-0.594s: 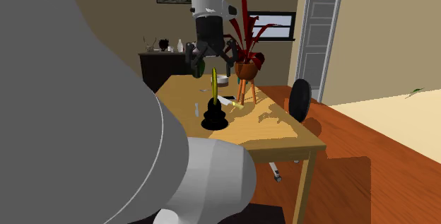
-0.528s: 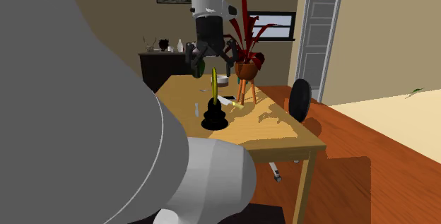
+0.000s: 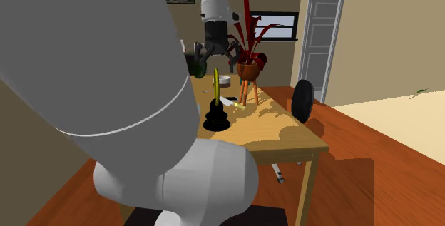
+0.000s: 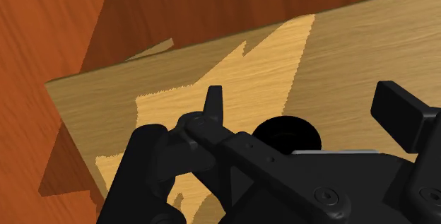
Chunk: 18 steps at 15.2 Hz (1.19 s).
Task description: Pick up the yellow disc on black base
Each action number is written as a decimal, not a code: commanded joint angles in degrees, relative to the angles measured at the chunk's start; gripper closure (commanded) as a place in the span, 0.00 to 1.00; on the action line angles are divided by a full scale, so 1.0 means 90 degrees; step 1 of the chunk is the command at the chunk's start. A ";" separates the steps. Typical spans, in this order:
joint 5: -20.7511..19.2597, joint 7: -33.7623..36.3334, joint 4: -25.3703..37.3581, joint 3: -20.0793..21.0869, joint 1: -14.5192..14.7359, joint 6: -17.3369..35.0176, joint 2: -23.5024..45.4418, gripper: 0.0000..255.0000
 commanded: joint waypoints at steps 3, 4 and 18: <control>0.0040 -0.0278 0.0848 -0.0029 0.0074 0.0158 0.1027 0.00; 0.0053 -0.0344 0.1087 -0.0031 0.0092 0.0171 0.1284 0.00; 0.0197 -0.1047 0.4523 0.0088 0.0251 -0.0188 0.4435 0.00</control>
